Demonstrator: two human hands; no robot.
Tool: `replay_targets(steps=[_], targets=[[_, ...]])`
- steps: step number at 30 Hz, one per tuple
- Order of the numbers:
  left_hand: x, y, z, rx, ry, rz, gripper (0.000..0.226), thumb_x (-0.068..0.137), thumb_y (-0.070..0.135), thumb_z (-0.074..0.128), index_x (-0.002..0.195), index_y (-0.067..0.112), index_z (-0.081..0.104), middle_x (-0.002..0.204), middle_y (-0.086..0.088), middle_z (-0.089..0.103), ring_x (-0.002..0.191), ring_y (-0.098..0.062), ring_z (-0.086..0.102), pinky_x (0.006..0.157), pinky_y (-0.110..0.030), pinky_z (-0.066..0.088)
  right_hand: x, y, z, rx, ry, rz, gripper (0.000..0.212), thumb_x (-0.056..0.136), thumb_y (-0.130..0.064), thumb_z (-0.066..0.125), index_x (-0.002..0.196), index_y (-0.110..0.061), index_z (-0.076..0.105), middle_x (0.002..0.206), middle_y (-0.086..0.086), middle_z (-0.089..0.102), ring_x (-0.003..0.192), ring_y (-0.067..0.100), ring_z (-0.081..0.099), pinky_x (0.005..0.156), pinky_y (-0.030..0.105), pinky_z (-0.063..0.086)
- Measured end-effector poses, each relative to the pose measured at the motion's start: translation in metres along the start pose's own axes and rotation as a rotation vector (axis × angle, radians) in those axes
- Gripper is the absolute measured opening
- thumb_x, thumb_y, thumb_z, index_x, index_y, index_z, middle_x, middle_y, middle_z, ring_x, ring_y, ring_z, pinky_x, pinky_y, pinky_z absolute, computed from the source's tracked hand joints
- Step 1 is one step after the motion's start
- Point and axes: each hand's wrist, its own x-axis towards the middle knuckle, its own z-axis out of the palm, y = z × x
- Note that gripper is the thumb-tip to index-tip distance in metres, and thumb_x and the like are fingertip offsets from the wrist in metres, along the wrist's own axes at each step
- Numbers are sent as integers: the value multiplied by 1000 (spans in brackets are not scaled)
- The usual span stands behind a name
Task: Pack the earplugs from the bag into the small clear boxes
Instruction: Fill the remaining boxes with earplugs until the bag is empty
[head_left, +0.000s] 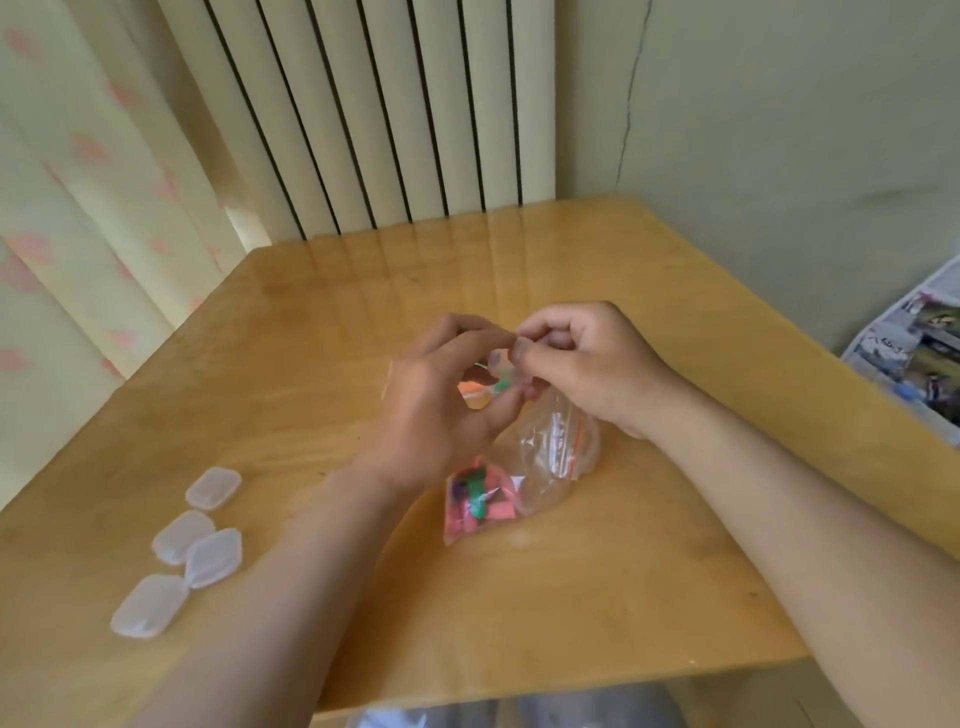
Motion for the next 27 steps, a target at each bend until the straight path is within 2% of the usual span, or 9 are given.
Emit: replay_targets(steps=[4,6,9,11,13,14,17,21,27], targets=[[-16,-10,2,51,44,-19,40,81,5,76,120,9,68,106,-2,65,81,-15,67,69,-34,57,-1,-3,4,19,-62,48,14,94,-8,63,95,-11,76,71,-1,71,62,6,65,53,16,48],[-21,-11,1,51,56,-46,40,80,6,78,119,8,68,103,-1,66,80,-14,66,68,-33,56,-2,-4,6,37,-94,77,17,95,-7,60,101,-12,75,75,-1,72,63,4,66,50,14,46],[-22,-10,-1,37,79,-102,35,80,14,80,113,10,69,97,2,67,79,-13,66,69,-38,55,-4,-7,5,18,-118,94,27,95,-3,56,114,-14,70,80,9,73,68,16,67,44,12,42],[-22,-8,-2,33,121,-144,30,80,25,79,106,13,69,92,5,67,77,-13,65,69,-43,54,-4,-7,3,48,-153,69,31,89,-4,60,117,-14,67,87,16,74,72,21,68,54,15,48],[-21,-3,-2,23,150,-173,30,81,36,75,100,14,68,89,6,66,74,-12,65,68,-44,53,-4,-5,2,103,-192,44,39,77,-9,63,116,-14,67,90,12,75,72,16,68,70,25,54],[-20,-2,-2,20,156,-182,31,81,40,73,99,15,67,88,7,66,73,-12,64,67,-43,53,-4,-3,2,115,-197,36,42,74,-10,63,116,-14,68,89,11,75,71,14,68,73,28,54],[-20,-1,-2,4,152,-199,32,80,41,71,101,17,67,90,7,67,75,-13,65,67,-41,54,-3,-2,3,116,-193,20,43,73,-9,62,116,-13,68,90,14,73,69,16,67,73,32,54],[-19,1,0,7,135,-158,35,79,32,70,111,17,68,92,6,68,76,-10,65,65,-32,53,-4,-1,4,96,-185,5,43,71,-7,66,113,-17,69,99,24,70,72,25,66,76,39,55],[-18,2,1,-6,142,-209,33,77,35,67,105,17,73,85,8,70,72,-9,63,63,-27,53,-4,-1,5,83,-181,3,42,71,-6,66,111,-20,70,99,22,70,74,24,66,80,46,55]])
